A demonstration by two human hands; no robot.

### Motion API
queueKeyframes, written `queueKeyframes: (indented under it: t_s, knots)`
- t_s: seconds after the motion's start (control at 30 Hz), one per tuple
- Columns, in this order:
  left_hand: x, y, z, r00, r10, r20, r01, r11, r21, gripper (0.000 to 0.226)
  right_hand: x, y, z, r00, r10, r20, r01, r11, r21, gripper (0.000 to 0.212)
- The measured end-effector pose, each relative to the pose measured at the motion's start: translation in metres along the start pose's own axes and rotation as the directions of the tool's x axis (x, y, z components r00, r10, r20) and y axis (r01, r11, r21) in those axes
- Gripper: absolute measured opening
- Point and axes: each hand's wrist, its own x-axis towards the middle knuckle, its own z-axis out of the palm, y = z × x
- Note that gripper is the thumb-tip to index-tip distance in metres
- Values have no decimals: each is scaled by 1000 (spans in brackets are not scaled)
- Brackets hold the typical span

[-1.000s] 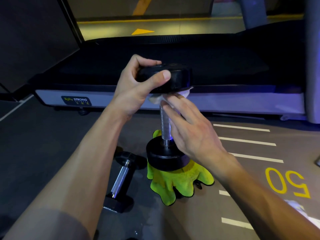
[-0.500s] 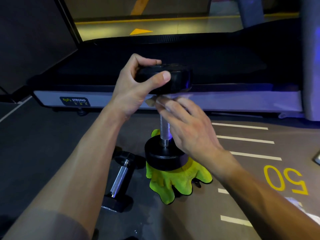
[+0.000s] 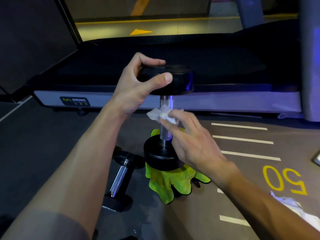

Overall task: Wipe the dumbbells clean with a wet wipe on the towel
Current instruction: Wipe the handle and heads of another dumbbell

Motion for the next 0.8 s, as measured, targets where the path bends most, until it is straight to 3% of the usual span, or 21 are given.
queueKeyframes:
  t_s: [0.17,0.37,0.43,0.53,0.67,0.73,0.8]
  knots:
    - [-2,3,-8,999,24,25,-25,999,38,38,19,2,-10,993,71,-94,-52,981,188,57]
    - [-1,7,-26,998,4,56,-13,987,162,38,-13,2,6,988,-4,153,-28,978,207,30]
    - [-5,7,-29,999,-9,49,1,985,173,47,-16,-3,5,977,-6,214,-47,970,239,31]
    - [-9,9,-25,1000,-7,29,1,976,216,53,-6,-28,3,966,52,254,-93,984,152,40]
    - [-8,14,-16,1000,7,12,-9,968,249,52,10,-68,15,880,168,444,-155,986,-67,47]
    - [-8,16,-15,1000,13,7,-14,968,249,48,20,-67,12,835,154,528,-161,986,-34,42]
    - [-7,16,-16,1000,20,-6,-18,972,233,46,21,-55,0,824,190,534,-256,965,51,35]
